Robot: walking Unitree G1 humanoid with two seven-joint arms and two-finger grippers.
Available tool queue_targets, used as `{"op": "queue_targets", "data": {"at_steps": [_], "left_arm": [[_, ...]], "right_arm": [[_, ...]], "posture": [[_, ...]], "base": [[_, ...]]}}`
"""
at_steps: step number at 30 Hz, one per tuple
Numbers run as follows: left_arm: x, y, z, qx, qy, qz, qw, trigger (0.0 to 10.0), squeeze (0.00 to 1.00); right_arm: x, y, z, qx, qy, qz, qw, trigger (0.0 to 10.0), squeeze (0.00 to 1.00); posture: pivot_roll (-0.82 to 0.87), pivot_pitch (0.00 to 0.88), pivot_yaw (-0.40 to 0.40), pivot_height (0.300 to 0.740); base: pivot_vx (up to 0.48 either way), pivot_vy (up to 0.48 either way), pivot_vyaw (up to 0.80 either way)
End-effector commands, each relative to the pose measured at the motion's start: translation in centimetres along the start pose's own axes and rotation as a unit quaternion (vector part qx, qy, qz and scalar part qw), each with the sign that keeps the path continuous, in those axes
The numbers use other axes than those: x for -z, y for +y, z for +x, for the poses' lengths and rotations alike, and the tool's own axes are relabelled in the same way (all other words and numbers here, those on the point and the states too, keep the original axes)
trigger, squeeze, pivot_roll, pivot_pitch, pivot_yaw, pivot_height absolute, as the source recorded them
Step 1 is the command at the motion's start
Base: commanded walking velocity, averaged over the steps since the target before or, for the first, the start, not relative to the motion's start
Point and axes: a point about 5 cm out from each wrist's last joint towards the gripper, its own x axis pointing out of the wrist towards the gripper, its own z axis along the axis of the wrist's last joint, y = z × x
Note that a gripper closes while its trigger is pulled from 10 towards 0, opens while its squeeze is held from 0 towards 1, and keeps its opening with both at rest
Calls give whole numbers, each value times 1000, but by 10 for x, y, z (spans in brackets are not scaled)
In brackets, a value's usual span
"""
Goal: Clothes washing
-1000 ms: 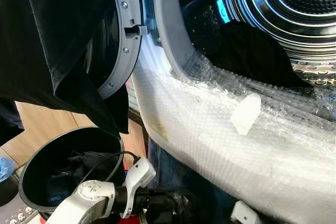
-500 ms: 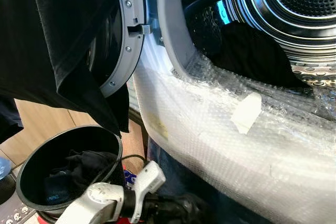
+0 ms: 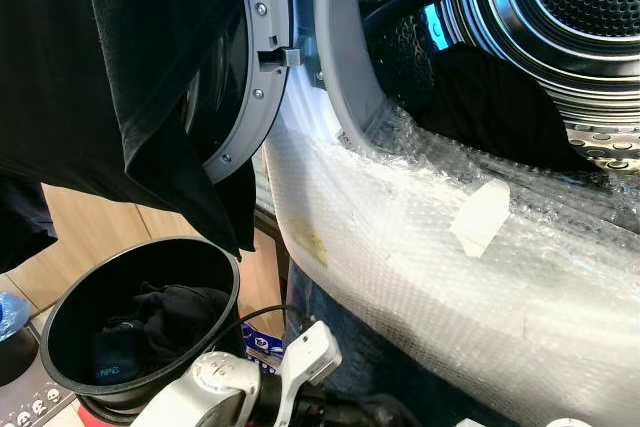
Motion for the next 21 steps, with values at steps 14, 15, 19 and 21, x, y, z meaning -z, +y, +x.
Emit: {"op": "queue_targets", "data": {"at_steps": [14, 15, 19, 21], "left_arm": [[-25, 6, 26, -43, -74, 15, 996, 0, 0], [-25, 8, 28, -55, -76, 17, 995, 0, 0], [-26, 5, 34, -51, -80, 11, 995, 0, 0], [-25, 6, 39, -62, -77, 13, 995, 0, 0]], "right_arm": [[8, -4, 13, 117, -71, 121, 983, 10000, 1000], [8, -2, 14, 117, -73, 125, 983, 10000, 1000], [8, 0, 18, 123, -87, 140, 979, 10000, 1000], [9, -2, 19, 136, -91, 154, 974, 10000, 1000]], "posture": [[122, 0, -12, 740], [121, 0, -11, 740], [118, 0, -10, 740], [116, 0, -10, 740]], "base": [[0, 0, 0], [0, 0, 0], [0, 0, 0], [0, 0, 0]]}}
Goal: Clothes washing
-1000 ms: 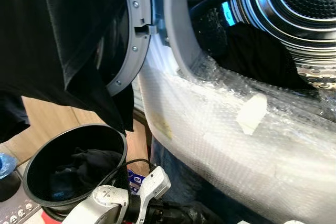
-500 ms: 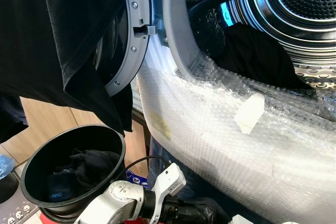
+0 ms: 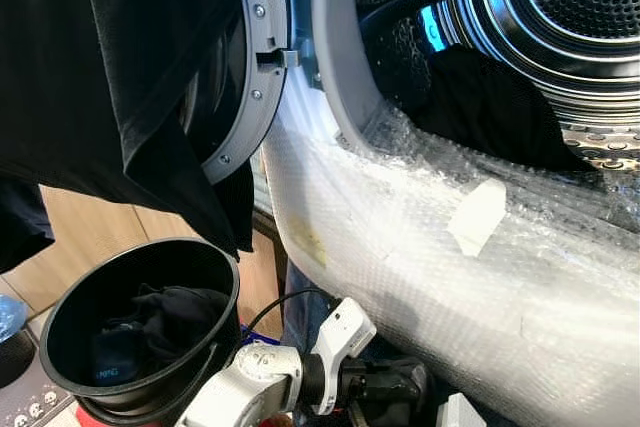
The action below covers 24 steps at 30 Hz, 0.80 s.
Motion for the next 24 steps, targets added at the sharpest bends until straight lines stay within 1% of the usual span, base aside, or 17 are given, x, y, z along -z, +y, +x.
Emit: {"op": "queue_targets", "data": {"at_steps": [1, 3, 5, 6, 7, 8, 11, 12, 13, 16, 19, 20, 21, 22, 23, 24], "left_arm": [[-8, -2, 6, 0, -13, 25, 1000, 0, 0], [-7, 1, 9, -19, -12, 26, 999, 0, 0], [-6, 0, 11, -17, -15, 22, 999, 0, 0], [-6, -3, 12, -12, -19, 15, 1000, 0, 0], [-6, -3, 12, -12, -19, 15, 1000, 0, 0], [-7, -5, 13, -10, -23, 12, 1000, 0, 0], [-9, -6, 14, -16, -30, 10, 999, 0, 0], [-10, -4, 14, -31, -36, 13, 999, 0, 0], [-11, -3, 14, -39, -41, 12, 998, 0, 0], [-13, -1, 15, -55, -48, 11, 997, 0, 0], [-19, -1, 12, -81, -70, -1, 994, 0, 0], [-20, -2, 10, -90, -75, -2, 993, 0, 0], [-20, -2, 9, -96, -78, -2, 992, 0, 0], [-20, -2, 9, -99, -79, -2, 992, 0, 0], [-21, -4, 6, -109, -85, -8, 990, 0, 0], [-22, -5, 3, -123, -90, -13, 988, 0, 0]], "right_arm": [[-2, 0, 4, 10, -7, 5, 1000, 10000, 1000], [-2, -1, 6, 18, -10, 18, 1000, 10000, 1000], [-2, -1, 7, 23, -15, 20, 999, 10000, 1000], [-2, -3, 10, 41, -17, 23, 999, 10000, 1000], [-2, -3, 10, 41, -17, 23, 999, 10000, 1000], [-2, -6, 12, 61, -24, 32, 997, 10000, 1000], [-5, -9, 14, 79, -50, 55, 994, 10000, 1000], [-9, -7, 14, 71, -75, 76, 992, 10000, 1000], [-11, -6, 14, 69, -81, 80, 991, 10000, 1000], [-9, -5, 14, 72, -80, 90, 990, 10000, 1000], [0, -7, 12, 97, -75, 109, 987, 10000, 1000], [2, -9, 11, 108, -82, 122, 983, 10000, 969], [2, -10, 11, 113, -87, 127, 982, 10000, 812], [3, -10, 10, 115, -89, 129, 981, 10000, 812], [3, -9, 10, 114, -99, 146, 978, 10000, 447], [3, -10, 9, 117, -103, 151, 976, 10000, 0]], "posture": [[119, 0, -12, 740], [119, 0, -12, 740], [119, 0, -12, 740], [122, 0, -14, 740], [122, 0, -14, 740], [122, 0, -15, 740], [125, 0, -15, 740], [124, 0, -15, 740], [125, 0, -15, 740], [125, 0, -15, 740], [121, 0, -17, 740], [123, 0, -16, 740], [123, 0, -16, 740], [123, 0, -16, 740], [125, 0, -18, 740], [129, 0, -18, 740]], "base": [[0, 0, 0], [0, 0, 0], [0, 0, 0], [0, 0, 0], [0, 0, 0], [0, 0, 0], [0, 0, 0], [0, 0, 0], [0, 0, 0], [0, 0, 0], [0, 0, 0], [0, 0, 0], [0, 0, 0], [0, 0, 0], [0, 0, 0], [0, 0, 0]]}}
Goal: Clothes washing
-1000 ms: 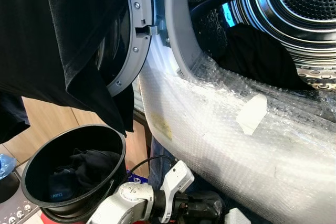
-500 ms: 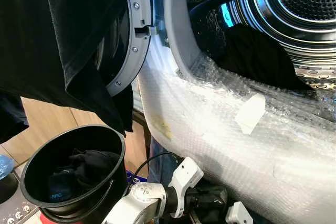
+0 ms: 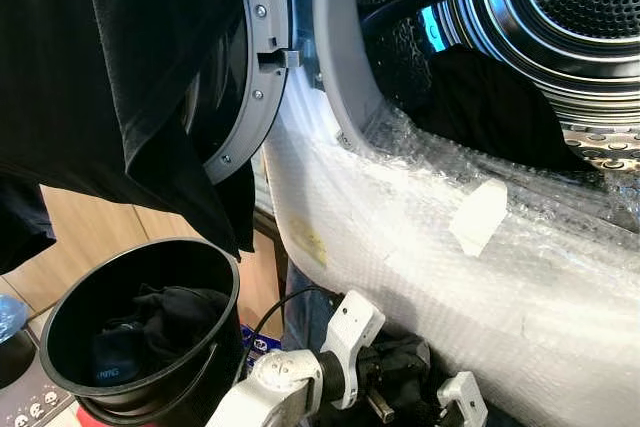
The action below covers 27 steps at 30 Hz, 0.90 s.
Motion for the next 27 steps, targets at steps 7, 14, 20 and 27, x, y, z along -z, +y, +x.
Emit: {"op": "queue_targets", "data": {"at_steps": [7, 14, 20, 27], "left_arm": [[-28, -4, -12, -58, -68, -25, 996, 0, 0], [-24, -9, -15, -52, -48, -28, 997, 0, 0], [-19, -3, -14, -91, -23, -36, 995, 0, 0], [-20, -6, -6, -86, -14, -52, 995, 0, 0]], "right_arm": [[5, -3, 2, 28, -11, 39, 999, 10000, 0], [-3, 5, 2, -7, -40, 57, 998, 10000, 0], [-2, 11, -2, -30, -32, 54, 998, 10000, 0], [-3, 13, 5, -32, -39, 62, 997, 10000, 0]], "posture": [[138, 0, -22, 740], [144, 10, -21, 740], [142, 20, -17, 740], [139, 29, -14, 740]], "base": [[0, 0, 0], [0, 0, 0], [0, 0, 0], [0, 0, 0]]}}
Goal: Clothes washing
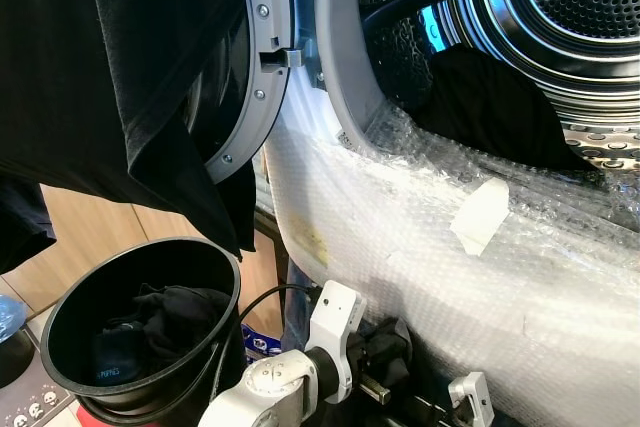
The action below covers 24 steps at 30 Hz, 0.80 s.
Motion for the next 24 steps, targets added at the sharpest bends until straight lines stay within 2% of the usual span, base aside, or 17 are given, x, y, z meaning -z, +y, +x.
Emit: {"op": "queue_targets", "data": {"at_steps": [1, 3, 7, 9, 10, 11, 12, 13, 14, 15, 17, 19, 21, 24], "left_arm": [[-5, -6, 7, 3, -4, -12, 1000, 0, 0], [0, -4, 13, -25, 15, -21, 999, 0, 0], [3, -6, 19, -24, 27, -38, 999, 0, 0], [4, -11, 23, 1, 23, -72, 997, 0, 0], [3, -13, 23, 13, 21, -81, 996, 0, 0], [1, -21, 21, 57, 19, -89, 994, 0, 0], [1, -21, 21, 57, 19, -89, 994, 0, 0], [-1, -29, 17, 100, 19, -86, 991, 0, 0], [-1, -29, 17, 100, 19, -86, 991, 0, 0], [0, -36, 12, 142, 27, -79, 986, 0, 0], [2, -38, 8, 157, 35, -66, 985, 0, 0], [6, -40, -4, 199, 53, -30, 978, 0, 0], [7, -40, -7, 207, 56, -23, 976, 0, 0], [10, -40, -24, 243, 66, -3, 968, 0, 0]], "right_arm": [[-4, 4, 3, -15, -6, 3, 1000, 10000, 0], [-9, 1, 3, -2, -11, 3, 1000, 10000, 0], [-13, -6, 3, 21, -20, 2, 1000, 10000, 0], [-14, -5, 5, 15, -21, -3, 1000, 10000, 0], [-14, -4, 5, 13, -21, -4, 1000, 10000, 0], [-14, -2, 5, 5, -21, -10, 1000, 10000, 0], [-14, -2, 5, 5, -21, -10, 1000, 10000, 0], [-12, 0, 5, 2, -15, -21, 1000, 10000, 0], [-12, 0, 5, 2, -15, -21, 1000, 10000, 0], [-10, 0, 4, -1, -12, -31, 999, 10000, 0], [-8, 0, 3, -4, -7, -35, 999, 10000, 0], [-3, 1, -3, -18, 10, -55, 998, 10000, 0], [-3, 1, -5, -21, 13, -60, 998, 10000, 0], [2, 7, -16, -55, 36, -86, 994, 10000, 0]], "posture": [[139, 29, -14, 740], [139, 29, -14, 740], [135, 31, -16, 740], [133, 31, -16, 740], [133, 31, -16, 740], [133, 31, -16, 740], [133, 31, -16, 740], [131, 28, -14, 740], [131, 28, -14, 740], [136, 26, -14, 740], [135, 26, -12, 740], [132, 23, -9, 740], [131, 22, -7, 740], [128, 21, -5, 740]], "base": [[0, 0, 0], [0, 0, 0], [0, 0, 0], [0, 0, 0], [0, 0, 0], [0, 0, 0], [0, 0, 0], [0, 0, 0], [0, 0, 0], [0, 0, 0], [0, 0, 0], [0, 0, 0], [0, 0, 0], [0, 0, 0]]}}
